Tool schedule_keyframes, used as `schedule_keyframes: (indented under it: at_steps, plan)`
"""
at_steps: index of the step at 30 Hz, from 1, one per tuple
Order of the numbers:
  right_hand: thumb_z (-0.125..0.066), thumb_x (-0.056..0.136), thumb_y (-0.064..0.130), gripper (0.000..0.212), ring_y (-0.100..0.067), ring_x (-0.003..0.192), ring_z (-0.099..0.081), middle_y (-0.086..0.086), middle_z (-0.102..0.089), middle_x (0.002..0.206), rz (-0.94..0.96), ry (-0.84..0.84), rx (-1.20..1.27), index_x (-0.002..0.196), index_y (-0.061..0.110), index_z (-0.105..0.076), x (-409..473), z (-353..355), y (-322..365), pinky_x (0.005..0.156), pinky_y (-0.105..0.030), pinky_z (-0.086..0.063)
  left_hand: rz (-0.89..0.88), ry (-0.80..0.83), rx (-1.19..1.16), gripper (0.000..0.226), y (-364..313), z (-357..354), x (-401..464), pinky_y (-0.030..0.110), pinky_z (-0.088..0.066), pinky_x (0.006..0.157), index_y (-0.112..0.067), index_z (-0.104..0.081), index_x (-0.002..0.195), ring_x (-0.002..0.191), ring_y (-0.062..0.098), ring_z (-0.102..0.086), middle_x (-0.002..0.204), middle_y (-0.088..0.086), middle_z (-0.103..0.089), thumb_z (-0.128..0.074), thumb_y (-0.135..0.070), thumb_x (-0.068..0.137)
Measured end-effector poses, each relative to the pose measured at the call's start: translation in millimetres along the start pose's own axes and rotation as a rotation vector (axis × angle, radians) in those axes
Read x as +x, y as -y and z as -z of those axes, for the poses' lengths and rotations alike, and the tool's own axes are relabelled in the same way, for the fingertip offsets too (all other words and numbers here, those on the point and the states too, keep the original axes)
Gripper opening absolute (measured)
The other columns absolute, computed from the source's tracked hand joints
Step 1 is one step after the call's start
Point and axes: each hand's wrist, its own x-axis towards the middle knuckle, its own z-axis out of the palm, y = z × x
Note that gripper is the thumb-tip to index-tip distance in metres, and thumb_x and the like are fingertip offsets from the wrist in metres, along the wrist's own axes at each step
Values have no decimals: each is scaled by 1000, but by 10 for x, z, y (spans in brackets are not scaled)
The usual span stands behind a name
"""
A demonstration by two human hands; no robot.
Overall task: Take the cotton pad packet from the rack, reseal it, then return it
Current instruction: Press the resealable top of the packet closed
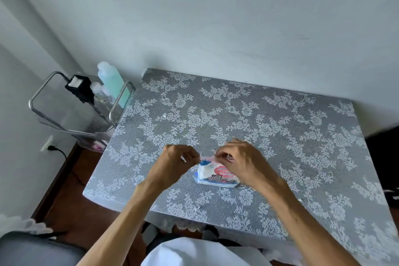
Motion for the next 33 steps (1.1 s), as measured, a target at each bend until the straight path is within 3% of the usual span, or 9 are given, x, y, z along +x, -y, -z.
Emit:
schedule_keyframes:
  at_steps: [3, 6, 22, 25, 33]
  plan:
    - [-64, 89, 34, 19, 4, 74, -55, 10, -71, 92, -18, 11, 15, 102, 22, -71, 2, -23, -32, 71, -10, -45, -49, 7, 51, 15, -27, -29, -4, 16, -55, 65, -19, -75, 97, 70, -3, -64, 87, -8, -72, -75, -18, 82]
    - [-62, 90, 35, 18, 5, 76, -54, 12, -70, 93, -4, 10, 24, 101, 24, -71, -8, -28, -26, 70, -7, -41, -66, -31, 146, 15, -65, -61, 8, 17, -51, 61, -25, -76, 100, 69, -10, -54, 98, -13, -68, -72, -26, 86]
    - [-65, 90, 31, 14, 2, 81, -57, 12, -69, 93, 23, 13, 48, 101, 25, -71, -7, -40, -26, 77, -17, -51, -164, -27, 311, 11, -74, -150, 28, 36, -55, 70, -19, -72, 93, 87, 10, -57, 92, -8, -68, -64, -26, 91]
    - [-61, 87, 40, 23, 1, 77, -60, 10, -69, 94, -22, -1, 73, 103, 27, -71, -9, -87, -43, 70, -18, -54, -148, -35, 304, 11, -59, -143, 38, 38, -55, 68, -18, -71, 92, 88, 12, -56, 92, -7, -68, -63, -25, 92]
    - [-68, 87, 30, 15, 5, 71, -58, 7, -71, 93, -48, -11, 82, 100, 22, -72, -29, -75, -157, 64, -9, -51, -160, -30, 347, 24, -34, -162, 46, 28, -54, 69, -27, -67, 104, 94, 7, -55, 97, -11, -65, -58, -44, 89]
